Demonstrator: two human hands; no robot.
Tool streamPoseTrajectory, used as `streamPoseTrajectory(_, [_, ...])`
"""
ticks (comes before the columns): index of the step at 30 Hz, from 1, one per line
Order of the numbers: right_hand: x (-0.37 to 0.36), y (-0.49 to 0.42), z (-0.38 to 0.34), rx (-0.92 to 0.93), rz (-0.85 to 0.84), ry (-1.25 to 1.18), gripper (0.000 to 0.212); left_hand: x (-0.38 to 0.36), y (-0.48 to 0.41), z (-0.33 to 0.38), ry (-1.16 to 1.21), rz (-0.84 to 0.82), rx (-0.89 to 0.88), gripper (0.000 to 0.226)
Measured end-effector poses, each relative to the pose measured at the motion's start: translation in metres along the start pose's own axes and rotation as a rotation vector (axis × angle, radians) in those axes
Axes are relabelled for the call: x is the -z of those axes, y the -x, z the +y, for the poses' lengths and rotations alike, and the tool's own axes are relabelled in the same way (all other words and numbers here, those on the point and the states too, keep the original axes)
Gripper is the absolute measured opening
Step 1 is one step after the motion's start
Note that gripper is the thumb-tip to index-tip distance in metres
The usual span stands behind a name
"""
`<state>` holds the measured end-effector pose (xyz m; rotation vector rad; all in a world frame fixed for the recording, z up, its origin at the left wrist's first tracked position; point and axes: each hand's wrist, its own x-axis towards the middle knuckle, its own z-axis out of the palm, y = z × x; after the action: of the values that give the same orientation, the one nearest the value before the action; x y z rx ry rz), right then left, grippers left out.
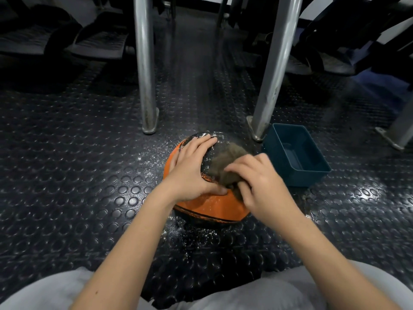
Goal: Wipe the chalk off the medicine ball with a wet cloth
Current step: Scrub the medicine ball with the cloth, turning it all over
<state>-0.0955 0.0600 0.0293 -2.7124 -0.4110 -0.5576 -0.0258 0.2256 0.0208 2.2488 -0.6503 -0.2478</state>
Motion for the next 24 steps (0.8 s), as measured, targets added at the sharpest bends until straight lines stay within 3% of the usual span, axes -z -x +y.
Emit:
streamPoseTrajectory(2, [-0.001, 0.004, -0.001, 0.045, -0.035, -0.014, 0.033, 0.002, 0.001, -0.002, 0.001, 0.004, -0.005, 0.111])
streamPoseTrajectory(6, [0.007, -0.017, 0.032, -0.286, 0.051, 0.009, 0.031, 0.002, 0.001, 0.003, -0.001, -0.03, -0.012, 0.111])
streamPoseTrajectory(8, [0.007, -0.016, 0.031, -0.342, 0.077, 0.003, 0.03, 0.001, 0.001, 0.004, -0.001, -0.034, -0.011, 0.11])
streamPoseTrajectory(13, [-0.003, 0.006, -0.009, -0.029, 0.003, -0.023, 0.03, 0.004, 0.002, 0.001, -0.005, -0.008, -0.001, 0.111])
streamPoseTrajectory(18, [0.005, -0.019, 0.033, -0.383, 0.076, 0.01, 0.03, -0.001, 0.001, 0.005, -0.03, -0.053, -0.026, 0.111])
streamPoseTrajectory(24, [-0.006, 0.011, -0.014, -0.073, 0.044, -0.009, 0.027, -0.002, 0.002, 0.001, -0.042, -0.033, -0.018, 0.112])
